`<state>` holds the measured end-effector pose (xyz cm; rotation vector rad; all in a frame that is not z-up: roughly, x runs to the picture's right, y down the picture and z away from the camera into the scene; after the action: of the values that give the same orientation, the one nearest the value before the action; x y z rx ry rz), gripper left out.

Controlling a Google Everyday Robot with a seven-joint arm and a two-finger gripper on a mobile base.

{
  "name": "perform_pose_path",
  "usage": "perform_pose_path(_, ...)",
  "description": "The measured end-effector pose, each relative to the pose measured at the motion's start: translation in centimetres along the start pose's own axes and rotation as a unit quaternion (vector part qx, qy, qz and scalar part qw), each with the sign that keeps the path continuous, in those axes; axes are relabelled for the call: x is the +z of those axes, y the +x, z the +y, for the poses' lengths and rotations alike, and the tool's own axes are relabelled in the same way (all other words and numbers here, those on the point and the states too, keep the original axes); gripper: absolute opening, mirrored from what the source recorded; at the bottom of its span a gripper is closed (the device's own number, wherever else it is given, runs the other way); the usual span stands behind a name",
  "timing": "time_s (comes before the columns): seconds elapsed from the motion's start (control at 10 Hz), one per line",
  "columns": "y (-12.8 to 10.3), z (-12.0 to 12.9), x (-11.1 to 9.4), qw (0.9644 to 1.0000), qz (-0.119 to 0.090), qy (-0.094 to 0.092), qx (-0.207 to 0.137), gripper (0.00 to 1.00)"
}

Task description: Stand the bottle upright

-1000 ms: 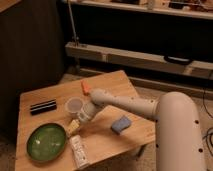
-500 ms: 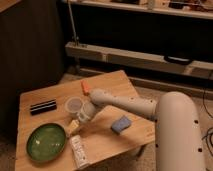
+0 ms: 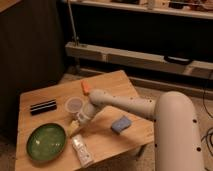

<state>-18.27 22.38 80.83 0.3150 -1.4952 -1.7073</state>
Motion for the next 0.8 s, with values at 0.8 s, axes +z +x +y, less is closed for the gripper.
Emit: perform_pose_path(0.8, 0.7, -11.6, -13.9, 0.9751, 0.126, 0.066, -0.171, 0.04)
